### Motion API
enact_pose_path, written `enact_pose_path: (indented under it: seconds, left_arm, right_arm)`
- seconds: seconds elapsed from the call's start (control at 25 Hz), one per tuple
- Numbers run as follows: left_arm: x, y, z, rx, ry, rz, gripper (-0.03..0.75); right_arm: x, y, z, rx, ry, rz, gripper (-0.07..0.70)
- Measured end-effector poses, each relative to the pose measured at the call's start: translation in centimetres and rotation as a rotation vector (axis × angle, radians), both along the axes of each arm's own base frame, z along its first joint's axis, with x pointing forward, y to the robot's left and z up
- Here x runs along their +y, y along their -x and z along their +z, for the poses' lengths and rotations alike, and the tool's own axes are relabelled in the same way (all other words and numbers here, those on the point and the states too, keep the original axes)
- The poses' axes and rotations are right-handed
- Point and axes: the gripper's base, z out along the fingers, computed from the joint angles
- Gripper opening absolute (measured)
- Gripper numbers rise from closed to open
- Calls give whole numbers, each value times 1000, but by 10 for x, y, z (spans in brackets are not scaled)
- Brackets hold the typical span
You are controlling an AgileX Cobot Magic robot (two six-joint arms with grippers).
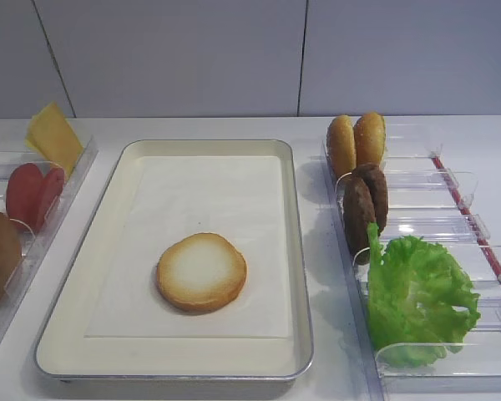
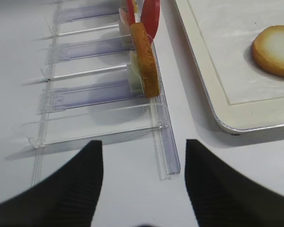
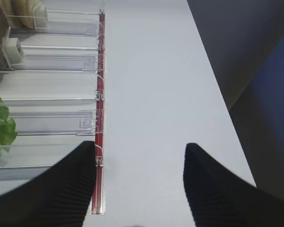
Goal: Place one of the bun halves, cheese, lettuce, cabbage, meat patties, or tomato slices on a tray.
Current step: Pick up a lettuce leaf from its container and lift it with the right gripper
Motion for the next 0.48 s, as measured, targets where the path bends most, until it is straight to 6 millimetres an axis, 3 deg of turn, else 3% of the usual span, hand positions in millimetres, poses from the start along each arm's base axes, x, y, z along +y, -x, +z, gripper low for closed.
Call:
enact_pose_path:
  seconds: [0.48]
  left_arm:
    - [0, 0, 0, 0, 0, 0, 361]
  right_arm:
    - [6, -8, 1, 48, -71, 41, 408]
